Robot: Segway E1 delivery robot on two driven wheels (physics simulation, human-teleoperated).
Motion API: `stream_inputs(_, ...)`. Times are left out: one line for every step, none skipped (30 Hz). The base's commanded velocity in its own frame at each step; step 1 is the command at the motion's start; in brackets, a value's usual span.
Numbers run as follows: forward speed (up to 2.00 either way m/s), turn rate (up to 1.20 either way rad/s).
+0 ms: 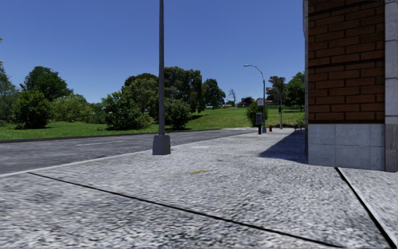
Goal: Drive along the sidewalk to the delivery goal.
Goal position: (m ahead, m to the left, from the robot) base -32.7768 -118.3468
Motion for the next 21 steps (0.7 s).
stream_inputs(2.0, 0.0)
stream_inputs(2.0, 0.0)
stream_inputs(2.0, 0.0)
stream_inputs(2.0, 0.0)
stream_inputs(2.0, 0.0)
stream_inputs(2.0, 0.0)
stream_inputs(2.0, 0.0)
stream_inputs(2.0, 0.0)
stream_inputs(2.0, 0.0)
stream_inputs(2.0, 0.0)
stream_inputs(2.0, 0.0)
stream_inputs(2.0, 0.0)
stream_inputs(2.0, 0.0)
stream_inputs(2.0, 0.0)
stream_inputs(2.0, 0.0)
stream_inputs(2.0, 0.0)
stream_inputs(2.0, 0.0)
stream_inputs(2.0, 0.0)
stream_inputs(2.0, 0.0)
stream_inputs(2.0, 0.0)
stream_inputs(2.0, 0.0)
